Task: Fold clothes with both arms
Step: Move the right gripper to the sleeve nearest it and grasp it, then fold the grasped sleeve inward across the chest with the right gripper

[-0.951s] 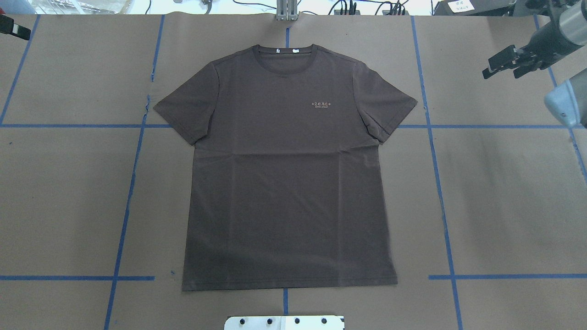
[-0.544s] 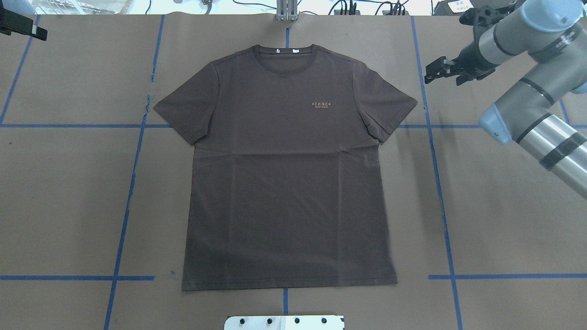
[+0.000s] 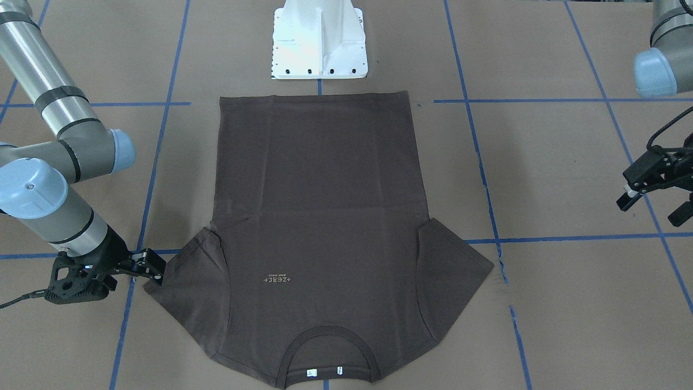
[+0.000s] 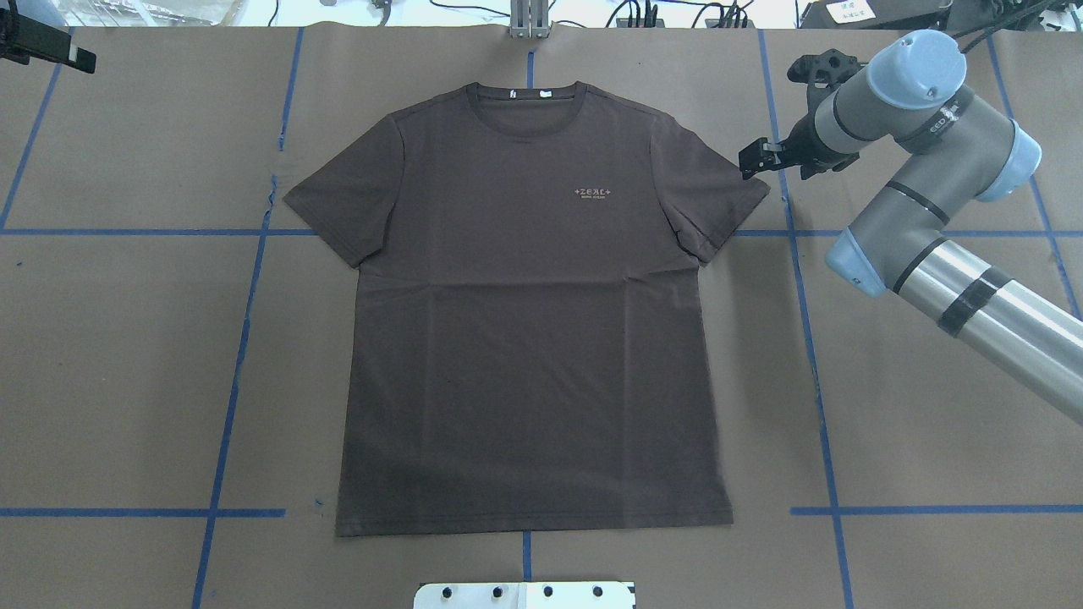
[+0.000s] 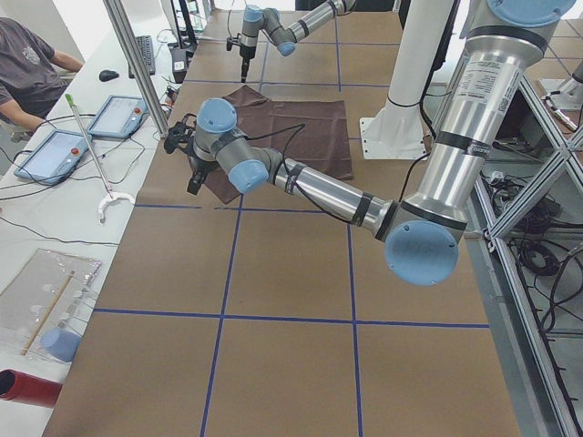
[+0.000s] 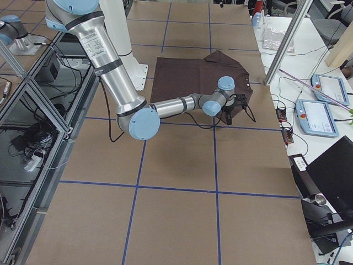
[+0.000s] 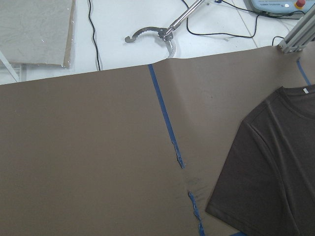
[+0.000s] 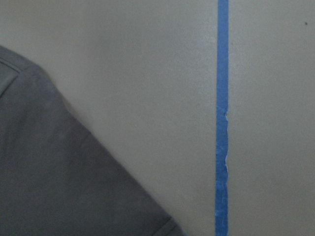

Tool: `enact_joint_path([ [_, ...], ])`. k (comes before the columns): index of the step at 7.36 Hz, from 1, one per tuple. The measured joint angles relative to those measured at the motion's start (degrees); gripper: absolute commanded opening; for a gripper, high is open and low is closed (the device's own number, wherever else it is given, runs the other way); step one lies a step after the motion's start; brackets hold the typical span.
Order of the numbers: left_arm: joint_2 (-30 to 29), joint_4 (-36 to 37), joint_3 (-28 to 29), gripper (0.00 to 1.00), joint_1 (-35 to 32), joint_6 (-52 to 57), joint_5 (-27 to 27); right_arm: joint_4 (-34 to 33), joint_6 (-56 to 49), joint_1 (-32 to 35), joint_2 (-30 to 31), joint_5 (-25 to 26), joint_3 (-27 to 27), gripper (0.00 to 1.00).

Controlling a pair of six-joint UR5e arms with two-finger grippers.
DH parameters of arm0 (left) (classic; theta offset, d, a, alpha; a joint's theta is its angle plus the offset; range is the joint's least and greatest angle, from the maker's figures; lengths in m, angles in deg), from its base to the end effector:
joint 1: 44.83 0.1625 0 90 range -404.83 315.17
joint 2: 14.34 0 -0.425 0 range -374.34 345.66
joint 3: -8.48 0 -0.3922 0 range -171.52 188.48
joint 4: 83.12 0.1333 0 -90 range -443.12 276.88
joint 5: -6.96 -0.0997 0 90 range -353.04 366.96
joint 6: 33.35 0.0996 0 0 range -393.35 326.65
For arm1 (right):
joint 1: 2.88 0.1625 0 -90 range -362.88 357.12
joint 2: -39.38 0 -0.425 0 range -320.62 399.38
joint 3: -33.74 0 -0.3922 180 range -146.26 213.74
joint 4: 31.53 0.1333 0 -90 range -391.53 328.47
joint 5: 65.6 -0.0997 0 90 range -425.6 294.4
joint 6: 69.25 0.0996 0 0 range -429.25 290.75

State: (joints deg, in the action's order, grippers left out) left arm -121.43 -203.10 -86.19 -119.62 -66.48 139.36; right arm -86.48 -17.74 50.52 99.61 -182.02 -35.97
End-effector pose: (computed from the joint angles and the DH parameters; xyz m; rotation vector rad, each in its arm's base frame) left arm 0.0959 -0.6047 0.3906 0.5006 0.9750 0.0530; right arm -0.3647 -0.6403 0.4605 0.2439 -0.8440 0.0641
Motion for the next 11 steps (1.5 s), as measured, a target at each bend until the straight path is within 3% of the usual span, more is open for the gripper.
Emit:
enact_joint_path([
  [3,-0.28,0.11,0.09,1.00,0.08,-0.18,-0.03,-0.14,-0.06,-1.34,-1.20,0.46,2.55,0.96],
  [4,-0.33,0.15,0.09,1.00,0.08,-0.19,-0.03,-0.15,-0.08,-1.60,-1.45,0.48,3.15,0.63],
  [5,-0.36,0.17,0.09,1.00,0.08,-0.19,-0.01,-0.15,-0.09,-1.78,-1.62,0.49,3.40,0.39],
  [8,-0.39,0.18,0.14,1.00,0.08,-0.15,0.05,-0.31,-0.37,-1.74,-2.54,0.22,3.48,0.00],
  [11,-0.49,0.18,0.14,0.99,0.08,-0.24,0.05,-0.45,-0.60,-1.49,-3.25,-0.06,3.24,0.00],
])
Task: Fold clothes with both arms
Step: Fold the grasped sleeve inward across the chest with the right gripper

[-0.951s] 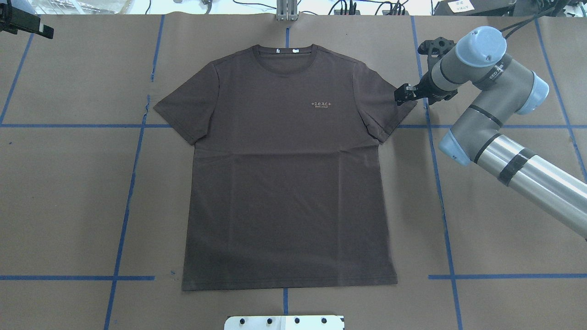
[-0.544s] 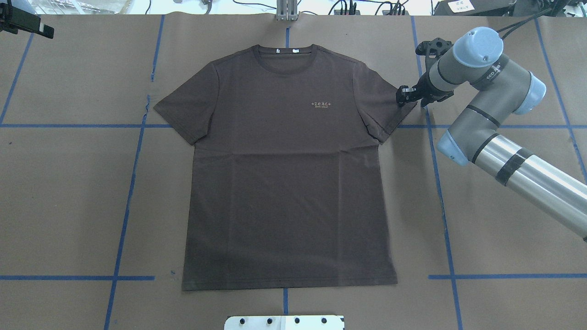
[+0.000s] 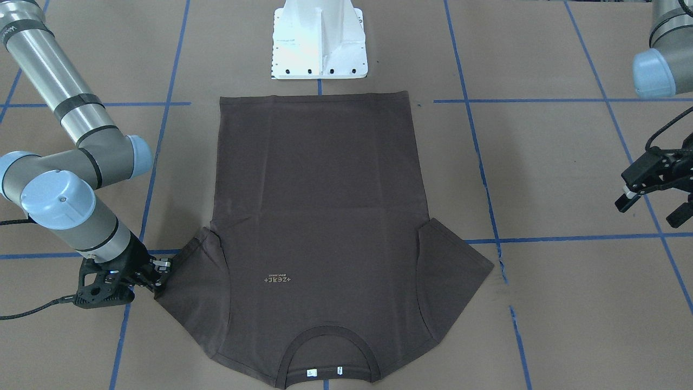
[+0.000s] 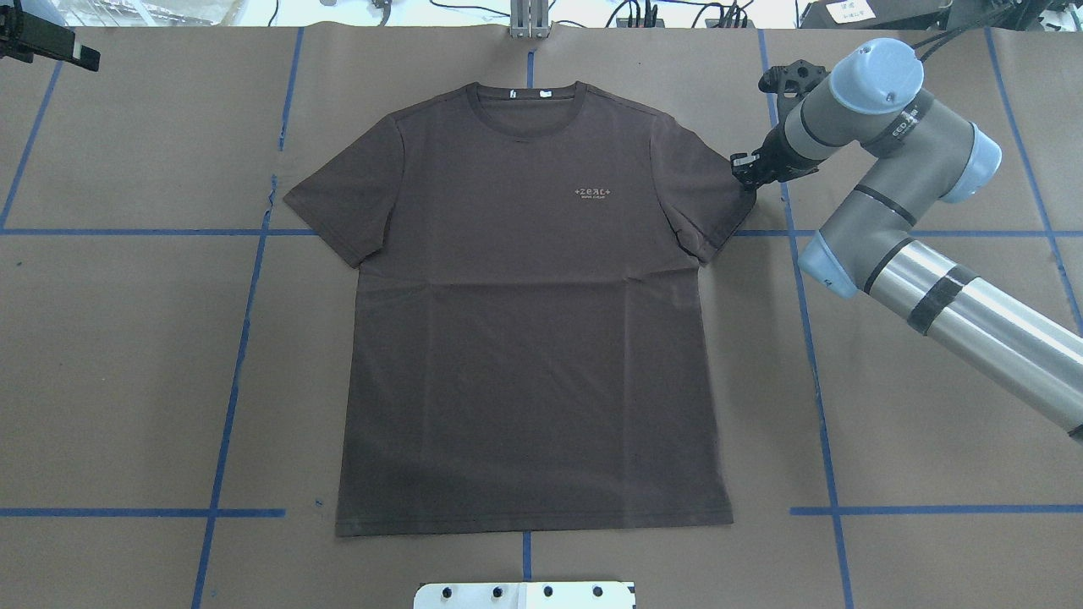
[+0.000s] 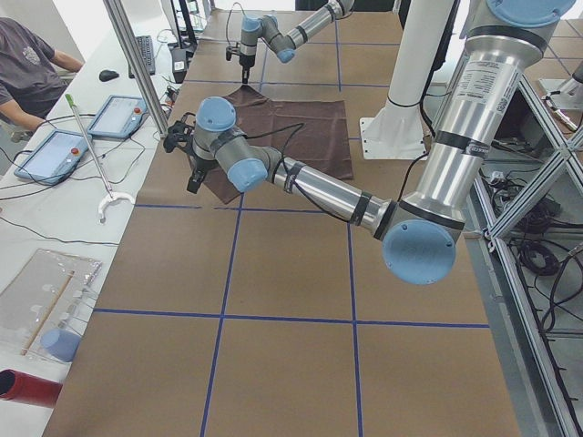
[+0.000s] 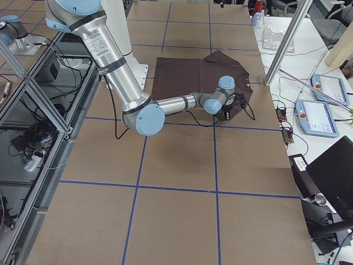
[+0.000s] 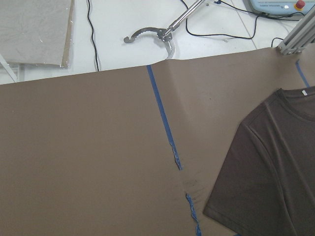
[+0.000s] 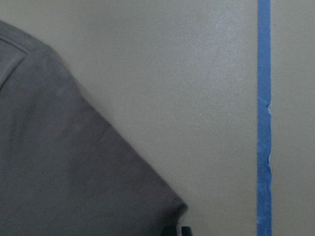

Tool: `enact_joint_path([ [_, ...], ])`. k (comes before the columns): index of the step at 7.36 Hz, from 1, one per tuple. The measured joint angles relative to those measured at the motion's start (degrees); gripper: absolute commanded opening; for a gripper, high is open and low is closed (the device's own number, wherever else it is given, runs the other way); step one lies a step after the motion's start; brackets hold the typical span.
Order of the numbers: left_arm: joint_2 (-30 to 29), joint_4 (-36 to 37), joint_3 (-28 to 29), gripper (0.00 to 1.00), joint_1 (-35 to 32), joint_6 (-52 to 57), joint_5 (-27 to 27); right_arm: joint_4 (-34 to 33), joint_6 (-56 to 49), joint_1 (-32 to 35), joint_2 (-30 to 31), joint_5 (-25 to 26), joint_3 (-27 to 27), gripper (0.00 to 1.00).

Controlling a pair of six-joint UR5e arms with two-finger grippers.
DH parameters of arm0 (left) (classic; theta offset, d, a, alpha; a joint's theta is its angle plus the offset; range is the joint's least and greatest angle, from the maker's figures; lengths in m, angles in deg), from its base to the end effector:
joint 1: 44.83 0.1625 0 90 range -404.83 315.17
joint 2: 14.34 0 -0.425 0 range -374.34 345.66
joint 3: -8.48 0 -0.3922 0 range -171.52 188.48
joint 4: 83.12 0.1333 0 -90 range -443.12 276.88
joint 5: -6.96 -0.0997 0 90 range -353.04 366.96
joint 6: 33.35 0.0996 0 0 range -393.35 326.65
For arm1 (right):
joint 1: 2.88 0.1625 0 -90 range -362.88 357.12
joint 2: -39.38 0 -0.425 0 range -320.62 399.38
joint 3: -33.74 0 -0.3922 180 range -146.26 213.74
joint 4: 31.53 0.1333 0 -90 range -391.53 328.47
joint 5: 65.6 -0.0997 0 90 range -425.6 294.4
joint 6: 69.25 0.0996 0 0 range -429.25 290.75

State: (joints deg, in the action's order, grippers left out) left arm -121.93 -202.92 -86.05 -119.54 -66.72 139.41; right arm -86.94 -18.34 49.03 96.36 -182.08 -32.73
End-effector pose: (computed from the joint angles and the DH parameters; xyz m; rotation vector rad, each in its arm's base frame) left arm 0.0974 -0.6069 0.3868 0.5002 0.9780 0.0522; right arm -0.3940 -0.6467 0.4489 0.2307 -0.8414 0.0316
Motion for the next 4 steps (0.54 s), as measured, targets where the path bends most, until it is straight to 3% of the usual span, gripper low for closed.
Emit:
enact_joint_path([
  [4,-0.51,0.00,0.03,0.99,0.00,-0.03,0.00,-0.43,0.16,-0.49,-5.55,-0.23,-2.63,0.00],
])
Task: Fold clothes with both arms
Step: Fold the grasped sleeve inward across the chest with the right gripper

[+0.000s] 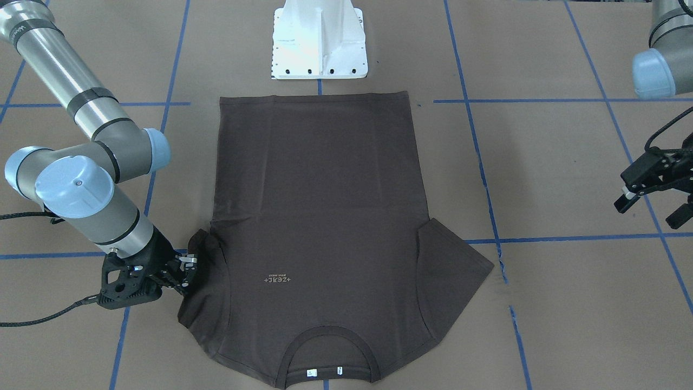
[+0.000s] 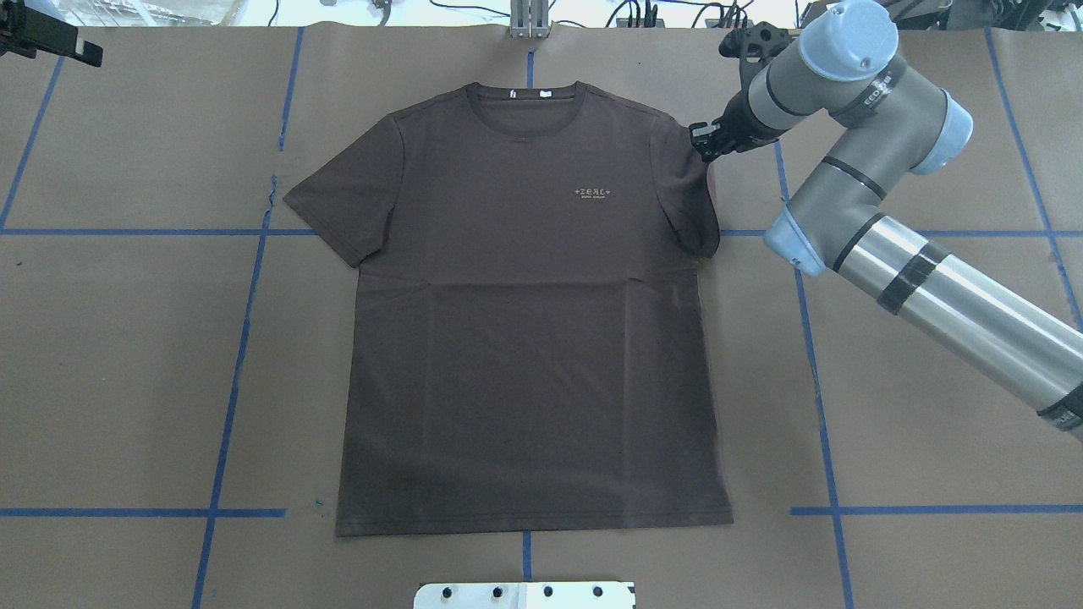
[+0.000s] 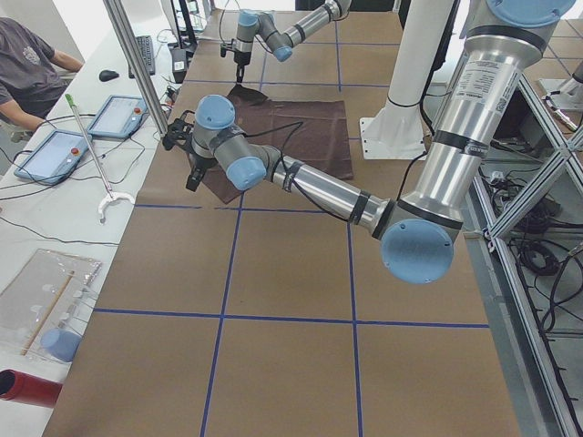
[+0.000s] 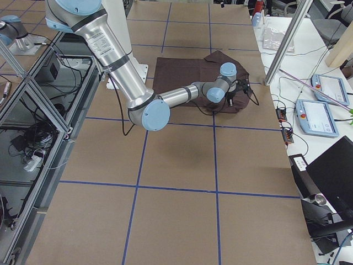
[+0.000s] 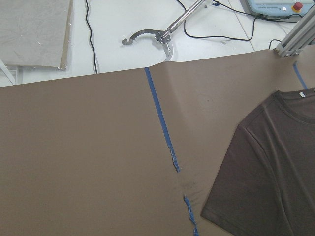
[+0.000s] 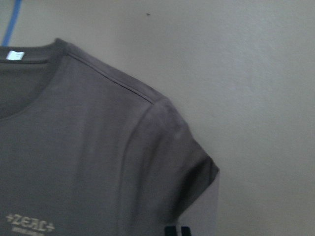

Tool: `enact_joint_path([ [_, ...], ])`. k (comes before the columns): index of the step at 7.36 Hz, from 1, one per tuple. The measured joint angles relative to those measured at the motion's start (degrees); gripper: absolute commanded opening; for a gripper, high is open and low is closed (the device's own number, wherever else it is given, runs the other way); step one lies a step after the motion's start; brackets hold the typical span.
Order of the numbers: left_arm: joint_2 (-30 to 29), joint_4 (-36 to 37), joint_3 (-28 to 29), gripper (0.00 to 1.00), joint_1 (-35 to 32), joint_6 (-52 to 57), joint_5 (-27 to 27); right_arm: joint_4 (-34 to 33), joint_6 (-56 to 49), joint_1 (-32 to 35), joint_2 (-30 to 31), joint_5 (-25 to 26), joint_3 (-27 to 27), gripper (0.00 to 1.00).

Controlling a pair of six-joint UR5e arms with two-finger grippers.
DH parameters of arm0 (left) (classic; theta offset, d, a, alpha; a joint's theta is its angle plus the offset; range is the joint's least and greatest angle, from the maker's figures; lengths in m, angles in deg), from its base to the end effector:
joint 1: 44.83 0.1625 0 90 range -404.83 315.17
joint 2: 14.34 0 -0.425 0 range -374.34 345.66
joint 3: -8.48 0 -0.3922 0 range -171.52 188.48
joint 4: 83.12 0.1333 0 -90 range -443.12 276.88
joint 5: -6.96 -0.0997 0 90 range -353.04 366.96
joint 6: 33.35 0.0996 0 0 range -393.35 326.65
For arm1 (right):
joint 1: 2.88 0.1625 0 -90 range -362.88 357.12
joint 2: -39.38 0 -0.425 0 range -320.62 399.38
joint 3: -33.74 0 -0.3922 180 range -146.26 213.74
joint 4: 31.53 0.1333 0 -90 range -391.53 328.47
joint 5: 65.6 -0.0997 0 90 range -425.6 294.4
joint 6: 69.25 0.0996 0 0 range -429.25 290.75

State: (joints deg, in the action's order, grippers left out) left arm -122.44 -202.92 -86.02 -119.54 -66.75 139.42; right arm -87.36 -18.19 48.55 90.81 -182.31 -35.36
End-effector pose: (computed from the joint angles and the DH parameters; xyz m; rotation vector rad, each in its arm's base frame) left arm 0.0980 -0.6089 0.3816 0.5075 0.9805 0.0553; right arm -0.4110 -0.6574 0.3523 0.3235 -0.9316 -0.0108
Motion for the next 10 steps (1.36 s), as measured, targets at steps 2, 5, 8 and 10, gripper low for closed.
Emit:
enact_joint_path([
  [2,-0.14,0.00,-0.04,0.99,0.00,0.01,0.00,0.00,0.74,-2.92,-5.53,2.15,2.05,0.00],
  [5,-0.35,0.02,0.11,1.00,0.02,-0.74,0.00,0.24,1.19,-7.33,-11.04,7.65,7.96,1.00],
  [8,-2.41,-0.25,1.34,1.00,3.46,-2.83,-4.46,0.14,3.63,-7.49,-11.62,6.80,8.05,1.00],
  [10,-4.22,-1.96,1.65,1.00,9.75,-10.26,-11.07,-3.74,5.47,-6.54,-10.28,2.73,3.62,1.00],
])
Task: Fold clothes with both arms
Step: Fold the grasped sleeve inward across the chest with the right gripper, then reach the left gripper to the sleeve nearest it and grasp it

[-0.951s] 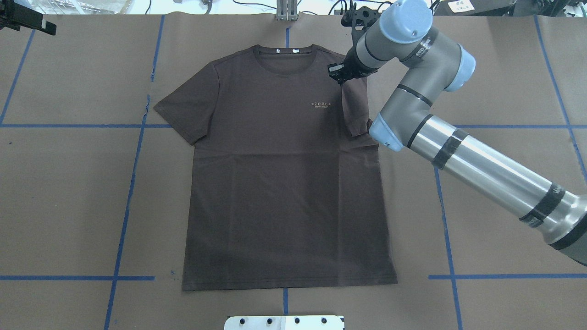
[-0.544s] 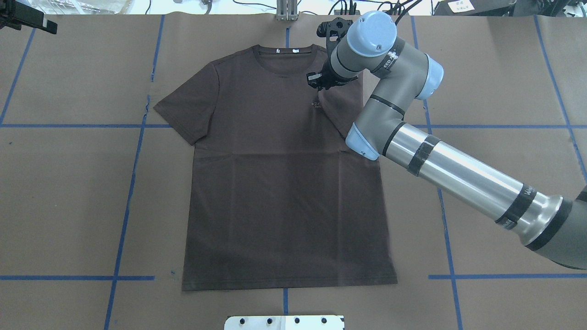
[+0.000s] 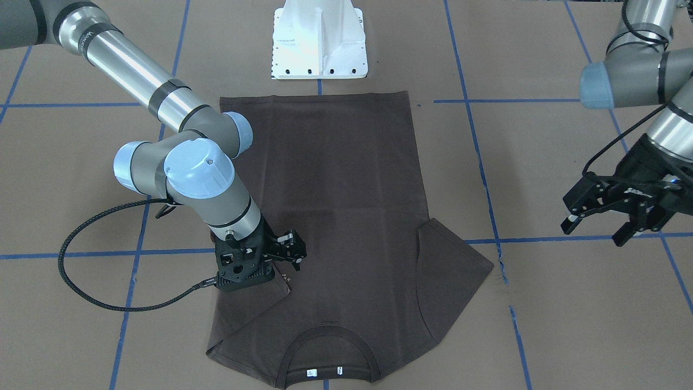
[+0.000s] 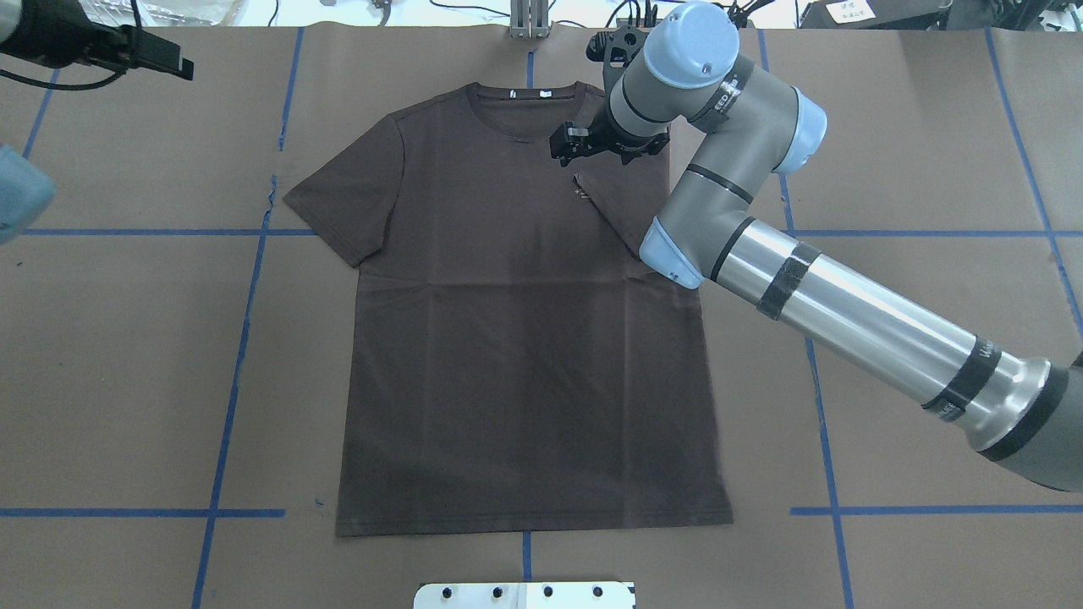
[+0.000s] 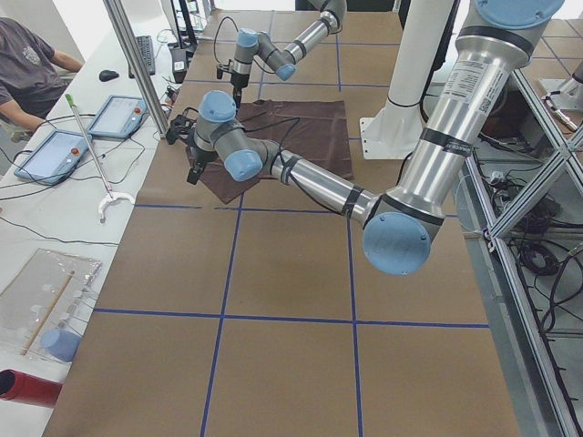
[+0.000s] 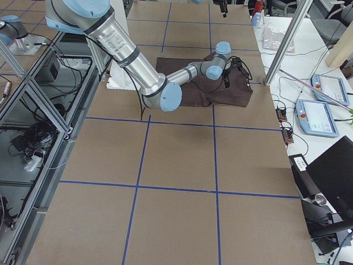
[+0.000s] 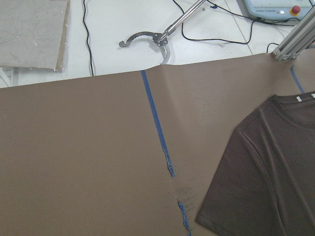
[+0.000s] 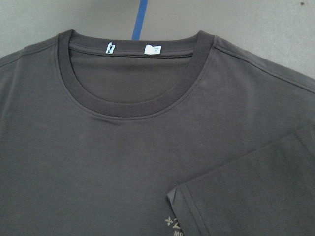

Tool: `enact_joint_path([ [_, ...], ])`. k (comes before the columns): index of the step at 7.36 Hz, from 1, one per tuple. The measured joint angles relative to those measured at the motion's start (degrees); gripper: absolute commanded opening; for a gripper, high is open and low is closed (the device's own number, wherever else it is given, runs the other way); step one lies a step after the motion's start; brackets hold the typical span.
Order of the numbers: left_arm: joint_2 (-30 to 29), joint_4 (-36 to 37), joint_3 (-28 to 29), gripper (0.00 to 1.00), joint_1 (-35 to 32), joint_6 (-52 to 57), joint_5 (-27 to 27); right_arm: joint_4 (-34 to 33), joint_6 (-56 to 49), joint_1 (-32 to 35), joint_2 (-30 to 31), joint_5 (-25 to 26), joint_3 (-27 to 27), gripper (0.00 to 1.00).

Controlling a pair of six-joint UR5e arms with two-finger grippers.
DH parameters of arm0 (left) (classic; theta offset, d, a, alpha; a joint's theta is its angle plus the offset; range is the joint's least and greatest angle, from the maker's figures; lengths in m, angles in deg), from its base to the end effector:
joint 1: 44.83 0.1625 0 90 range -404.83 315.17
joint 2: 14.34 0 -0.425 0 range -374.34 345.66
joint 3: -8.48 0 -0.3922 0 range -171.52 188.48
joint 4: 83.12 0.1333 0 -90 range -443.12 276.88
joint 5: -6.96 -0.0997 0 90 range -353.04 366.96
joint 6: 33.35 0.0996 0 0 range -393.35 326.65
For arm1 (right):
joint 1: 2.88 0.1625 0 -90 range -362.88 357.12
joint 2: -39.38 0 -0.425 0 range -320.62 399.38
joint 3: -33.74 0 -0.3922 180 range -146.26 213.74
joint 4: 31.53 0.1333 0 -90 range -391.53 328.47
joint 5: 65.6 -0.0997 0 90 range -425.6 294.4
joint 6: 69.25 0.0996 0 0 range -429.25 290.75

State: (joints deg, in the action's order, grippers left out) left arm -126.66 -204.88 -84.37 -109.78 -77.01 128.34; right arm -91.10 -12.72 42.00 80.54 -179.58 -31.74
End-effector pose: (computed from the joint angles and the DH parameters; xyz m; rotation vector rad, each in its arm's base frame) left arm 0.1981 -0.6161 0.3517 0.5142 0.9568 -0.0203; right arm -0.5079 -0.6368 0.2518 0.2947 -0.9716 -0.0182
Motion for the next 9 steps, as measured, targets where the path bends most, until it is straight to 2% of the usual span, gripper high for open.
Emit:
enact_joint_path([
  [2,-0.45,-4.58,1.21,1.00,7.75,-7.30,-9.14,-3.34,0.31,0.58,3.68,-2.16,-6.56,1.00],
  [3,-0.52,-6.93,2.91,0.99,10.35,-10.22,-12.72,-6.08,0.38,0.93,6.35,-3.16,-11.48,1.00],
  [5,-0.60,-8.93,5.89,0.99,13.42,-13.76,-19.12,-15.63,0.42,1.33,10.83,-3.87,-22.29,1.00],
  [6,-0.76,-10.87,8.33,0.99,14.74,-15.76,-22.90,-18.87,0.42,1.45,12.47,-3.92,-26.05,1.00],
  [9,-1.79,-16.49,15.93,0.99,18.54,-21.56,-30.57,-21.11,1.21,1.46,14.15,-3.83,-29.13,1.00],
])
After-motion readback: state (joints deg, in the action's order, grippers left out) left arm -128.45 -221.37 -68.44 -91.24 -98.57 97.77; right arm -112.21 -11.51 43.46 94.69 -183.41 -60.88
